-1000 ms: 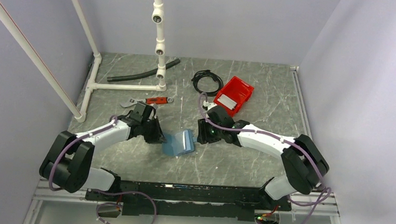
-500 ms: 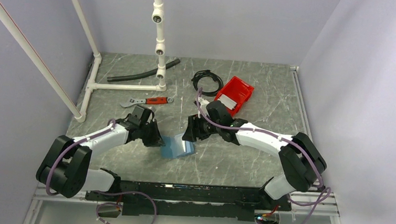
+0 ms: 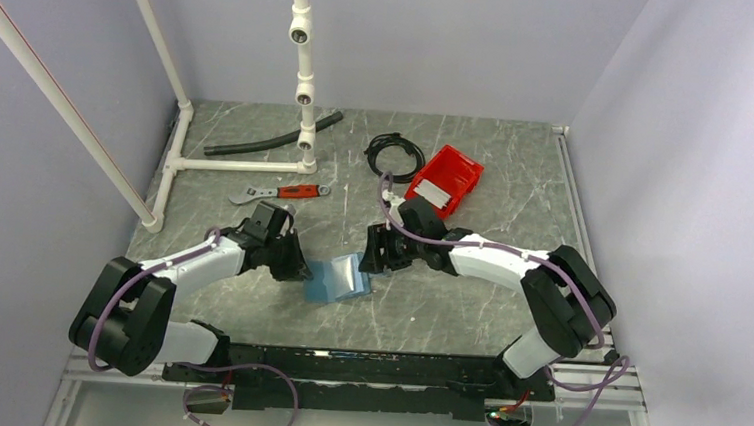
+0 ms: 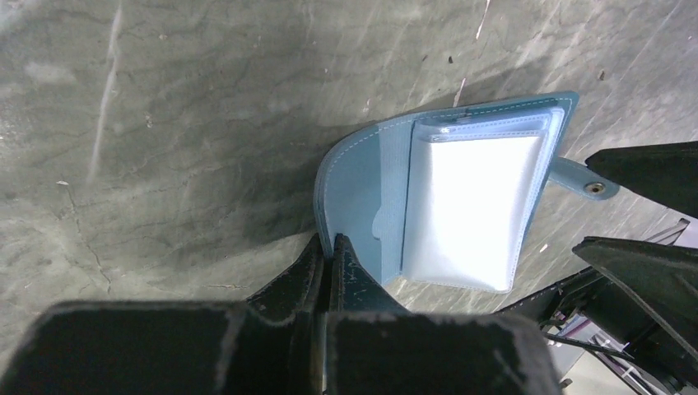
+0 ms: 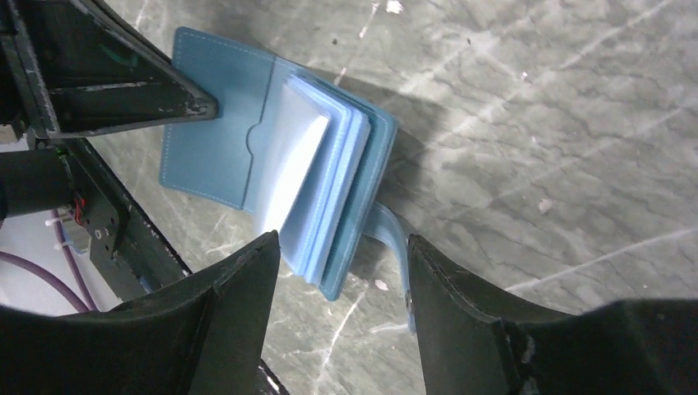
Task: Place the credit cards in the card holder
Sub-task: Open the card holder at the center of the board.
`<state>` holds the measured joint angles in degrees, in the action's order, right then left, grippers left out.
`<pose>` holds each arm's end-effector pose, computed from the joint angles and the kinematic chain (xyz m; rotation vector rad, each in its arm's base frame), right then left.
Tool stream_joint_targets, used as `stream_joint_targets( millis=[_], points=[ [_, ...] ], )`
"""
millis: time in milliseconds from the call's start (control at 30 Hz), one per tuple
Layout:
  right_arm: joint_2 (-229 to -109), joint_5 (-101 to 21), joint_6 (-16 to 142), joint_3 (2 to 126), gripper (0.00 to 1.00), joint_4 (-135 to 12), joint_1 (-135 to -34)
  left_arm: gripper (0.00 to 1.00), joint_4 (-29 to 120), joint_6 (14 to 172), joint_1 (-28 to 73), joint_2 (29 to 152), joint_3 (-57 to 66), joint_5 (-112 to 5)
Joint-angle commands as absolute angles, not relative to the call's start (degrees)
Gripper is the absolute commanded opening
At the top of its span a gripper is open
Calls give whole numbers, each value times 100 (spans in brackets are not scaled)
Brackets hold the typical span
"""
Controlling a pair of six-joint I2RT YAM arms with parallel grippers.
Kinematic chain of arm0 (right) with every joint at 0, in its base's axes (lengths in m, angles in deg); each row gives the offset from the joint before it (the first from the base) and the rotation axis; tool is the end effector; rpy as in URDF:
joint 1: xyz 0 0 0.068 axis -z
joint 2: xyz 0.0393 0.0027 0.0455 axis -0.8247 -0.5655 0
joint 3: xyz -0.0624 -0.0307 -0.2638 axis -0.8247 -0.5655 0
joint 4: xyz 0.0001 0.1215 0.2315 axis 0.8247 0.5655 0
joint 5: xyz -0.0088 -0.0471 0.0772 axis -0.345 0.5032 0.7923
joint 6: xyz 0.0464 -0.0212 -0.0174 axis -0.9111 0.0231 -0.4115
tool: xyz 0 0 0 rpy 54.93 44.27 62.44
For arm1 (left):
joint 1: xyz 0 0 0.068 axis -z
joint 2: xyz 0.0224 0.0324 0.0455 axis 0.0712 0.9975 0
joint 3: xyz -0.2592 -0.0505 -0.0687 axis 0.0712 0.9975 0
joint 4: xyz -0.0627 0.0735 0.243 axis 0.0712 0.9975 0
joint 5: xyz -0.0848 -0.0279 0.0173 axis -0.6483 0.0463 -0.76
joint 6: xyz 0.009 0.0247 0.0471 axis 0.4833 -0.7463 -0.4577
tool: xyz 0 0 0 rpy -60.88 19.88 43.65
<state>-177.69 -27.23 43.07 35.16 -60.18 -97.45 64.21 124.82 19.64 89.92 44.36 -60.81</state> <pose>0.2269 0.2201 0.1791 -0.5210 2.4636 0.9614 0.2050 -0.1005 0.1544 -0.3715 2.7233 -0.7345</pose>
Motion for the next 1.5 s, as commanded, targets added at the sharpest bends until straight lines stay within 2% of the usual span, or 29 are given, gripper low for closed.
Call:
stream_joint_targets(
  millis=[0,133,233,300,433,600,700,867,900,1067,1100,1233,1300,1467],
  points=[
    [-17769,-2270,4300,3403,62,-6478,-9577,0,6412,12378,1991,9069,4537,-5971],
    [-17976,-1591,4209,3239,62,-6940,-9345,0,6411,12368,1991,9056,4555,-5980],
    [-18202,-1020,4143,3211,56,-7327,-9269,0,6363,12376,1991,9040,4580,-6003],
    [-18359,-973,4062,3185,53,-7449,-9201,0,6358,12380,1991,9063,4575,-6010],
    [-18519,-1181,4238,3201,52,-7338,-8934,0,6351,12385,1991,9067,4602,-6009],
    [-18927,-746,4463,3404,51,-7334,-8756,0,6328,12376,1991,9074,4624,-6043],
    [-19252,-21,4139,3423,42,-7885,-8759,0,6281,12392,1991,9105,4626,-6073],
    [-19441,581,3553,3349,36,-8853,-8850,0,6142,12420,1991,9179,4635,-6165],
    [-19456,662,3493,3354,33,-8956,-8880,0,6124,12421,1991,9202,4628,-6181],
    [-18992,752,3151,3058,2,-9293,-8910,0,6095,12416,1991,9259,4602,-6230],
    [-18860,756,3094,3003,0,-9299,-8934,0,6099,12407,1991,9252,4593,-6221],
    [-18502,643,3032,2961,6,-9161,-9204,0,6035,12409,1991,9312,4557,-6240],
    [-18537,570,2994,3056,1,-9161,-9411,0,5912,12455,1991,9391,4563,-6322],
    [-18756,475,2629,3126,1,-9648,-9658,0,5722,12507,1991,9562,4527,-6565]
  ],
)
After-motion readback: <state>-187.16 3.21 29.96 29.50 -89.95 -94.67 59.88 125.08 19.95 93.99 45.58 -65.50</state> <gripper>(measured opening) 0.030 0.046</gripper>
